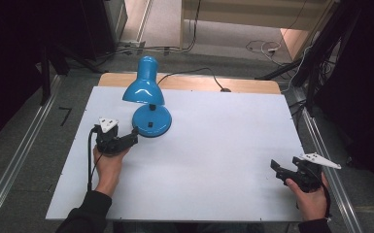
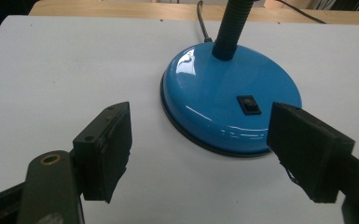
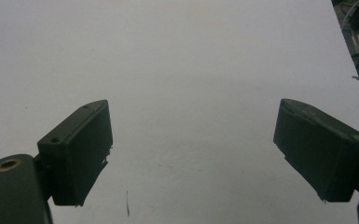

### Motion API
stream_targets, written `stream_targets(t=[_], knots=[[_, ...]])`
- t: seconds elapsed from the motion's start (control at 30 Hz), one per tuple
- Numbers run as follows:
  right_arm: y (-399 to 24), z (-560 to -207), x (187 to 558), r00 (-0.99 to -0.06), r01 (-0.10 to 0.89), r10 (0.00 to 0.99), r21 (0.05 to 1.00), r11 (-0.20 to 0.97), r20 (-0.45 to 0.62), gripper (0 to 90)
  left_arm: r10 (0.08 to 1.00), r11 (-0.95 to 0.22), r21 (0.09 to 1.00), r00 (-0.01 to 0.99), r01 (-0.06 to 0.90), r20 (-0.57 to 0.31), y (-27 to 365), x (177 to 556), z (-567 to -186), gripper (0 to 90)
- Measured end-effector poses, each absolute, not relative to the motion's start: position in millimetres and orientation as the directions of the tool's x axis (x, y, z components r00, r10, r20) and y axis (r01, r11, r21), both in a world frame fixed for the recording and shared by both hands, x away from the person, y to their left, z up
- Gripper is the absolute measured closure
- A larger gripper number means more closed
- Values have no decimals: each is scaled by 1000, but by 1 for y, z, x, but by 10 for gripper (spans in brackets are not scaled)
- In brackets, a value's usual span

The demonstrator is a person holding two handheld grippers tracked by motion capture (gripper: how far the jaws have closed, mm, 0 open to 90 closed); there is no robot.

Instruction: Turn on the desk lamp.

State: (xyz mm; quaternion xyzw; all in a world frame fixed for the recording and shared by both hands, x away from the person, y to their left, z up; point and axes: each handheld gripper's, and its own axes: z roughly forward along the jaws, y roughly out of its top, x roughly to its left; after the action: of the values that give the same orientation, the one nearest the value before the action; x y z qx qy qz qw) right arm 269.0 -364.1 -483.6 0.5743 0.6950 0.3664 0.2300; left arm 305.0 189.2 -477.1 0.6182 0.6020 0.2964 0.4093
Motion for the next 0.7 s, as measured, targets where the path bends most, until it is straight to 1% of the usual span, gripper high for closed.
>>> stream_targets(t=[0.2,0.7], knots=[[-364,-483,267,-237,633,964,772,60,120,103,989,54,862,91,504,-116,186,312,-478,237],[-364,-483,267,-247,633,962,771,66,120,106,986,19,859,131,512,-100,164,325,-480,237]])
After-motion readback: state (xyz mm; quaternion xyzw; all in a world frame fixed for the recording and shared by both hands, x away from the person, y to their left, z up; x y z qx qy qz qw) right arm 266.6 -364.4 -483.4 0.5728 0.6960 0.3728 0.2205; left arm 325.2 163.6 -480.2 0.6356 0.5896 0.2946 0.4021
